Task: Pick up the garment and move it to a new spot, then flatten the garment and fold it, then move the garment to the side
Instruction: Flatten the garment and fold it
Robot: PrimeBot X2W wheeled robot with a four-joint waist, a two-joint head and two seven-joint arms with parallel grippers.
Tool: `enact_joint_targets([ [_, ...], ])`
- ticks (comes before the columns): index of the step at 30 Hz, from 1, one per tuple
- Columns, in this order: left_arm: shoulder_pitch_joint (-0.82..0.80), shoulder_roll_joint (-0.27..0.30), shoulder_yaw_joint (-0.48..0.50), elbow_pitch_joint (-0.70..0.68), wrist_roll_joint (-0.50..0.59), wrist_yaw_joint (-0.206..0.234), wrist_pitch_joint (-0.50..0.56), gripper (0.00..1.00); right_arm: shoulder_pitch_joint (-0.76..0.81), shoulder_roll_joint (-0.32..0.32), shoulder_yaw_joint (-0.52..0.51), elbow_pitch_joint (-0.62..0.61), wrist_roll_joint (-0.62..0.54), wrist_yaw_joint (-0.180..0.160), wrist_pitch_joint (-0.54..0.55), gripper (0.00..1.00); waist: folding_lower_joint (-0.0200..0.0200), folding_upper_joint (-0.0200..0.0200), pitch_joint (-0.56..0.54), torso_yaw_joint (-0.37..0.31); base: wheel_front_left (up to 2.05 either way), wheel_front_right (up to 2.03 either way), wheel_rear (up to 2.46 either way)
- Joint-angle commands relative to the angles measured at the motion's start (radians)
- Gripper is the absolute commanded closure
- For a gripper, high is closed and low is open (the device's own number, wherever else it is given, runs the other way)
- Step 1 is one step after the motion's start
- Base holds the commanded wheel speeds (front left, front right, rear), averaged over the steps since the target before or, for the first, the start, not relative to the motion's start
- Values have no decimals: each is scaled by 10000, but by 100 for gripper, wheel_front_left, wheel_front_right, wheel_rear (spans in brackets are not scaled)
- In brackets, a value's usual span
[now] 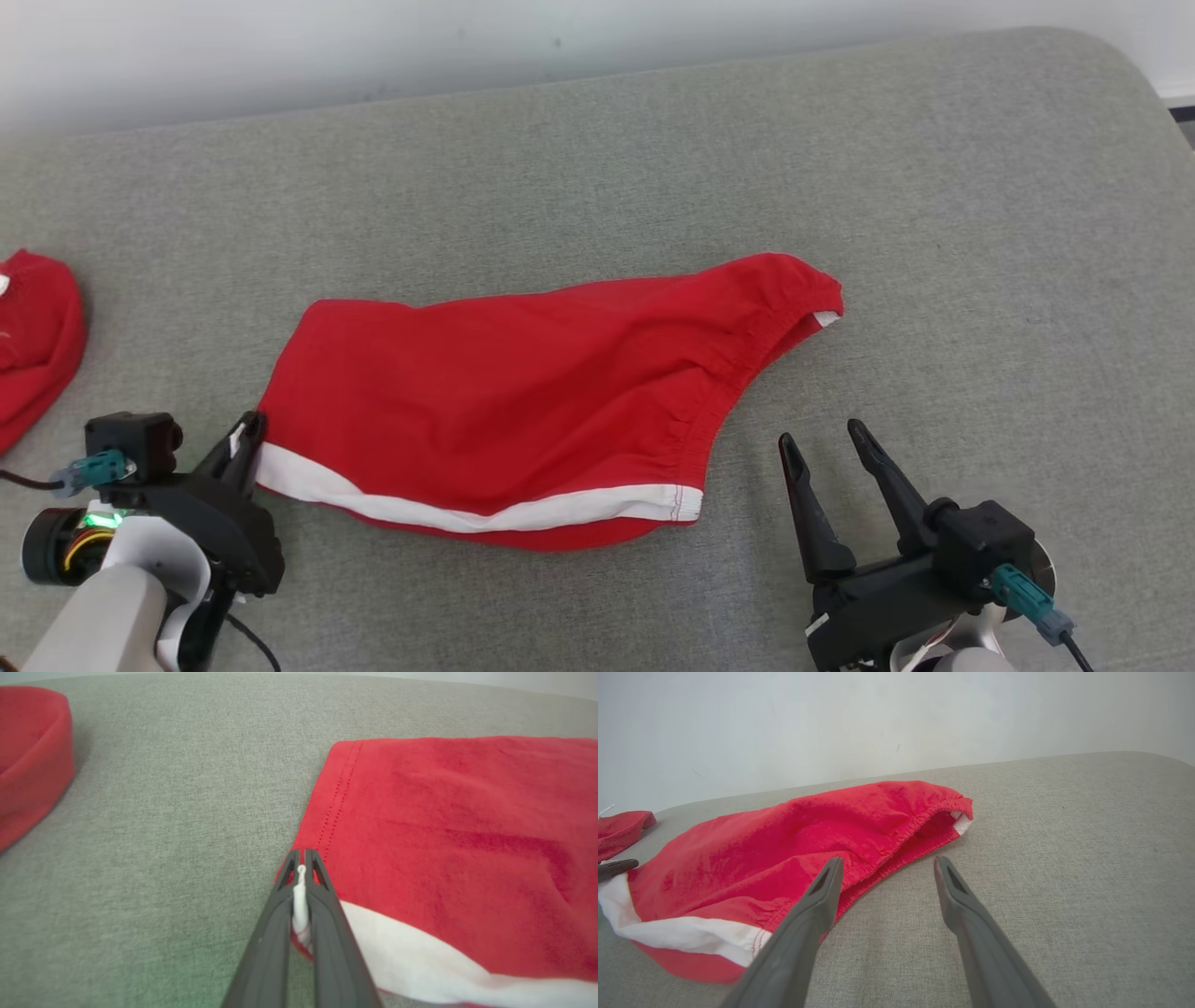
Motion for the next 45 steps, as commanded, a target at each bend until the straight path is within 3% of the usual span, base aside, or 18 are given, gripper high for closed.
enact_joint_targets([
  [1, -41, 15, -12, -12, 38, 10, -51, 100, -56, -35, 34, 12, 40, 4, -46, 0, -2, -1, -14, 42, 0, 0, 0],
  [9, 419, -2, -176, -926, 178, 324, -33, 100, -120, -300, 510, -65, 238, 4, 198, 0, -2, -1, -188, 347, 0, 0, 0],
  [24, 495, -296, -355, -1697, 92, 624, -83, 100, -596, -1397, 2353, 541, 1464, 4, 2077, 0, -2, -1, -113, 933, 0, 0, 0],
  [26, 494, -329, -330, -1677, 44, 645, -139, 100, -617, -1410, 2584, 580, 1660, 4, 2172, 59, -2, -1, -124, 938, 0, 0, 0],
  [27, 498, -337, -327, -1659, 41, 658, -177, 100, -689, -1459, 2647, 559, 1713, 4, 2120, 100, -2, -1, -131, 936, 0, 0, 0],
  [34, 511, -419, 49, -2022, -144, 898, -724, 100, -915, -1691, 2543, -111, 2355, 4, 1560, 100, -2, -1, -270, 940, 0, 0, 0],
  [45, 337, -440, 578, -4347, 139, 1677, -1441, 100, -1544, -1876, 736, -1915, 2991, 4, 1177, 100, -2, -1, -953, 884, 0, 0, 0],
])
